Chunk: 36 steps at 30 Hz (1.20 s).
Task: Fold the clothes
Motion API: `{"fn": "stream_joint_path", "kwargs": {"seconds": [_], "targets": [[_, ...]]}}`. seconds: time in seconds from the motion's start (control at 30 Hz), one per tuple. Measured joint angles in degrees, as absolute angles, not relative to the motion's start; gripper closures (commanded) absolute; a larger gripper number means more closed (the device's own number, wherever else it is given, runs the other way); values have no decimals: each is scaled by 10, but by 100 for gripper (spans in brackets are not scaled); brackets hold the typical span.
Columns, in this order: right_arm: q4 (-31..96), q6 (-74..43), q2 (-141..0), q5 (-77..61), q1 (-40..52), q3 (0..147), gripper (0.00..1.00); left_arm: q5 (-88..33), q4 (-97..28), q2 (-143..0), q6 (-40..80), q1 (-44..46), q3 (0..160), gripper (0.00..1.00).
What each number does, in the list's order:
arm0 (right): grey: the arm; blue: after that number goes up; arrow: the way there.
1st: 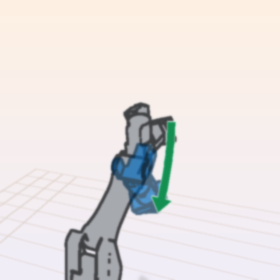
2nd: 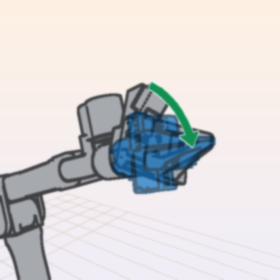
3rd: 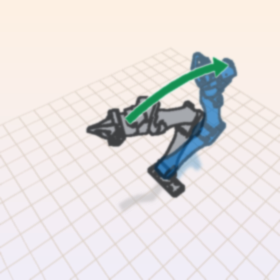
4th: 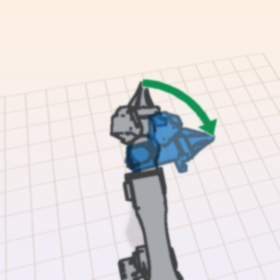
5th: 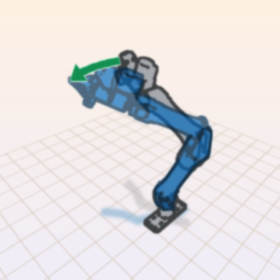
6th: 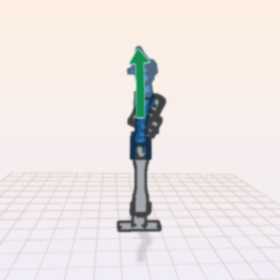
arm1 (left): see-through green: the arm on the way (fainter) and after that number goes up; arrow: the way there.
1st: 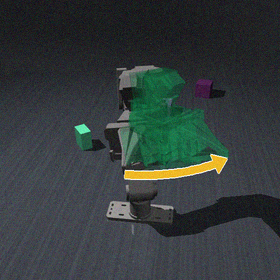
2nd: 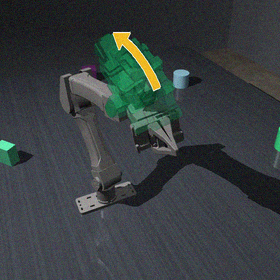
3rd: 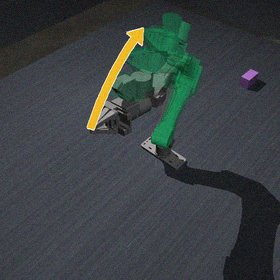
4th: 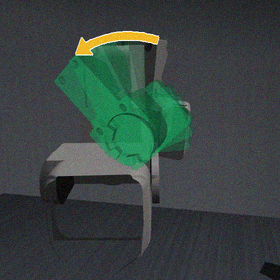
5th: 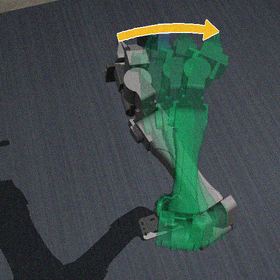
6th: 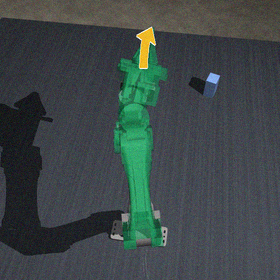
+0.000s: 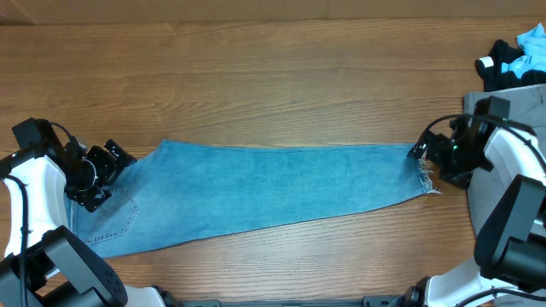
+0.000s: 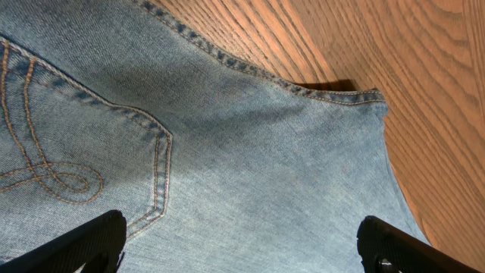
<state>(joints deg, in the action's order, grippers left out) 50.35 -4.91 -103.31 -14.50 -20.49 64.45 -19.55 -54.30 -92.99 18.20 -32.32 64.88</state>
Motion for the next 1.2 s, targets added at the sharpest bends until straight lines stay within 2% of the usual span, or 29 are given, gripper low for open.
{"fn": "stream_joint_path", "kwargs": {"seconds": [0.2, 0.33, 0.57, 0.6, 0.73, 0.87, 0.9, 1.2], "targets": [[468, -46, -1025, -164, -205, 598, 3, -196, -543, -930, 180, -323, 649, 0], [454, -45, -1015, -175, -205, 580, 14, -196, -542, -930, 180, -323, 649, 0], [453, -45, -1012, -213, -196, 566, 24, -196, -542, -930, 180, -323, 649, 0], [454, -44, -1012, -217, -190, 565, 34, -196, -542, -930, 180, -323, 649, 0], [455, -48, -1013, -224, -165, 558, 59, -196, -542, -930, 180, -323, 649, 0], [456, -69, -1016, -200, -153, 553, 92, -196, -543, -930, 180, -323, 649, 0], [457, -75, -1016, -191, -153, 552, 96, -195, -543, -930, 180, -323, 649, 0], [530, -127, -1021, -143, -158, 587, 96, -194, -543, -930, 178, -323, 649, 0]]}}
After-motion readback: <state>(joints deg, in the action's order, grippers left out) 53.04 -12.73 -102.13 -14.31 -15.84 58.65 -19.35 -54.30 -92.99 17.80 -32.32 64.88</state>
